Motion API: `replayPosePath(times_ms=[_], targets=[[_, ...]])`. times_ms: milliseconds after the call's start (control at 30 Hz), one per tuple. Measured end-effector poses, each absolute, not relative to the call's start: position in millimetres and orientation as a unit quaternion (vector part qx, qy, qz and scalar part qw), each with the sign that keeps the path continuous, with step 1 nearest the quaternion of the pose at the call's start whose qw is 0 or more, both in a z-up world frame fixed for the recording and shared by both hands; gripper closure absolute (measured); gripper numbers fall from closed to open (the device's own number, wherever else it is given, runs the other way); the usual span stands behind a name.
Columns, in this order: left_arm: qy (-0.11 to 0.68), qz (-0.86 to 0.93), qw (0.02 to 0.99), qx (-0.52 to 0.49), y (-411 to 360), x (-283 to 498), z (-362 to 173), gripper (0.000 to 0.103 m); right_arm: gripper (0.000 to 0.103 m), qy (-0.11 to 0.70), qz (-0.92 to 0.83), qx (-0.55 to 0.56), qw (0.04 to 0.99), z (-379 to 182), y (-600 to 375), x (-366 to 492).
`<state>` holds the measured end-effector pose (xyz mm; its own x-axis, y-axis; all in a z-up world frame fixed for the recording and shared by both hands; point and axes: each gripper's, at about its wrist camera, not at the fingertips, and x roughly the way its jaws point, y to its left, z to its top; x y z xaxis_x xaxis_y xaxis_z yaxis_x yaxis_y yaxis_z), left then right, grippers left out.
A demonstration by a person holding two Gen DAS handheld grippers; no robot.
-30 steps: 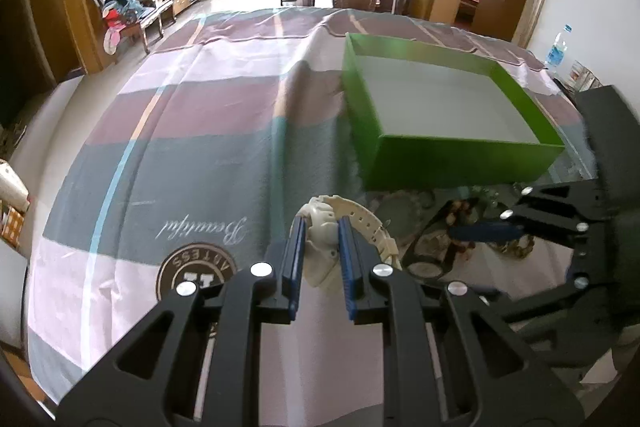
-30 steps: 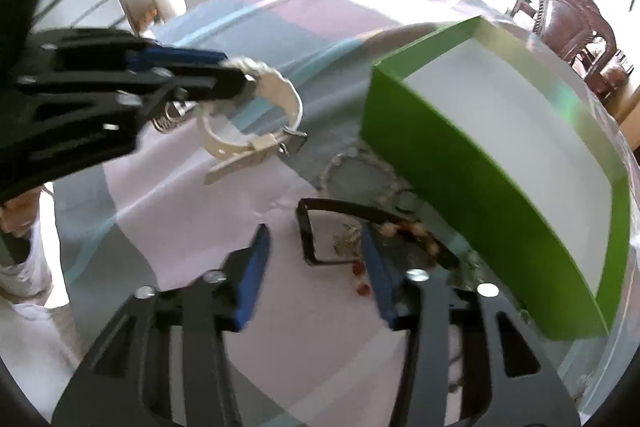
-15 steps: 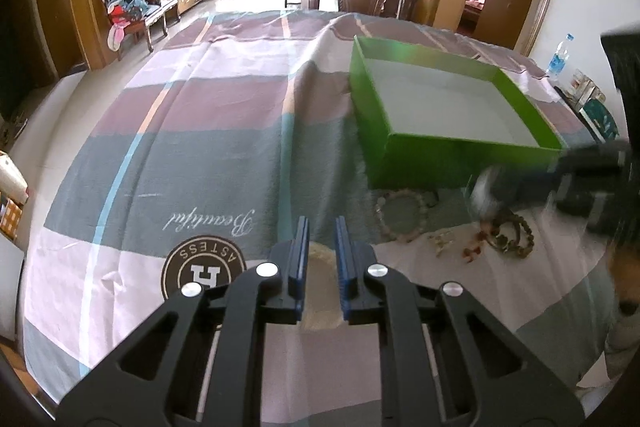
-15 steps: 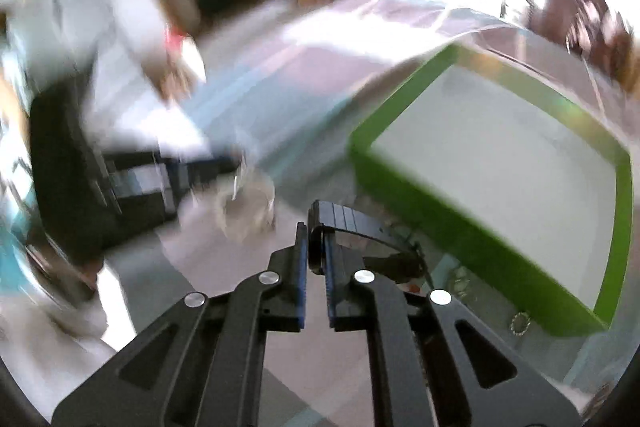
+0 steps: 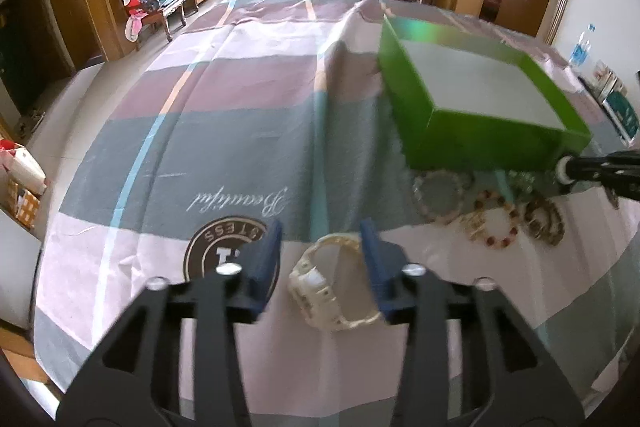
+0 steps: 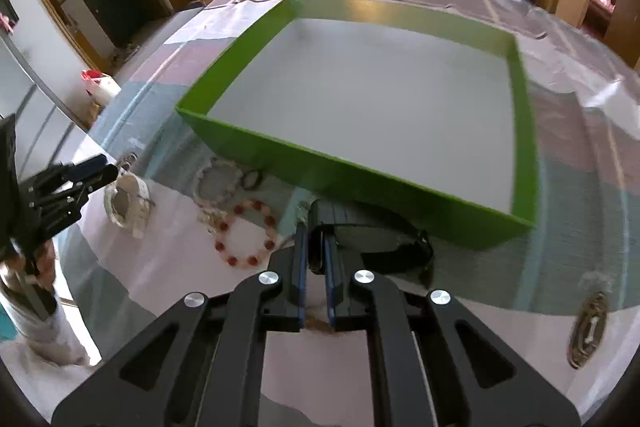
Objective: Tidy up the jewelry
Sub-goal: 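Carry both watches into the green box and open both grippers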
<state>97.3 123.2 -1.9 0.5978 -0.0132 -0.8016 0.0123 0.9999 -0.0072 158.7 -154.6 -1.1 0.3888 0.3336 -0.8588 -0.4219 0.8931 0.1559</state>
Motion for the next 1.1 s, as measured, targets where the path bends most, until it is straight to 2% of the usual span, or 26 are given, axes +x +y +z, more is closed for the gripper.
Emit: replayPosePath(times_ms=[167, 233, 367, 600, 800, 967, 1100], targets=[[0.478, -0.012, 0.878, 0.019, 117.3, 95.8, -22.6, 0.061, 0.095, 0.496, 0.194, -0.090, 0.842, -14.2, -156.1, 149.8], [0.484, 0.006, 0.875, 0.032, 116.0, 96.3, -29.2, 0.075, 0.095, 0.496, 0.190, -0.097, 0.842, -21.0, -154.2, 148.8], [0.483, 0.004, 0.875, 0.028, 116.2, 94.8, -27.8, 0.084, 0.095, 0.487, 0.184, -0.112, 0.846, -20.0, -151.1, 146.5], [0.456, -0.009, 0.889, 0.030, 107.0, 86.5, -8.2, 0.084, 0.095, 0.476, 0.190, -0.105, 0.852, -6.9, -154.4, 140.6], [0.412, -0.039, 0.910, 0.039, 86.0, 92.5, 33.4, 0.084, 0.095, 0.425, 0.202, -0.094, 0.877, 34.8, -162.1, 131.3], [0.380, -0.072, 0.921, 0.052, 54.7, 125.0, 63.5, 0.084, 0.095, 0.383, 0.175, -0.088, 0.903, 61.3, -169.7, 153.3], [0.392, -0.095, 0.915, 0.032, 38.0, 163.3, 64.2, 0.084, 0.095, 0.398, 0.153, -0.084, 0.900, 47.5, -172.5, 184.8]])
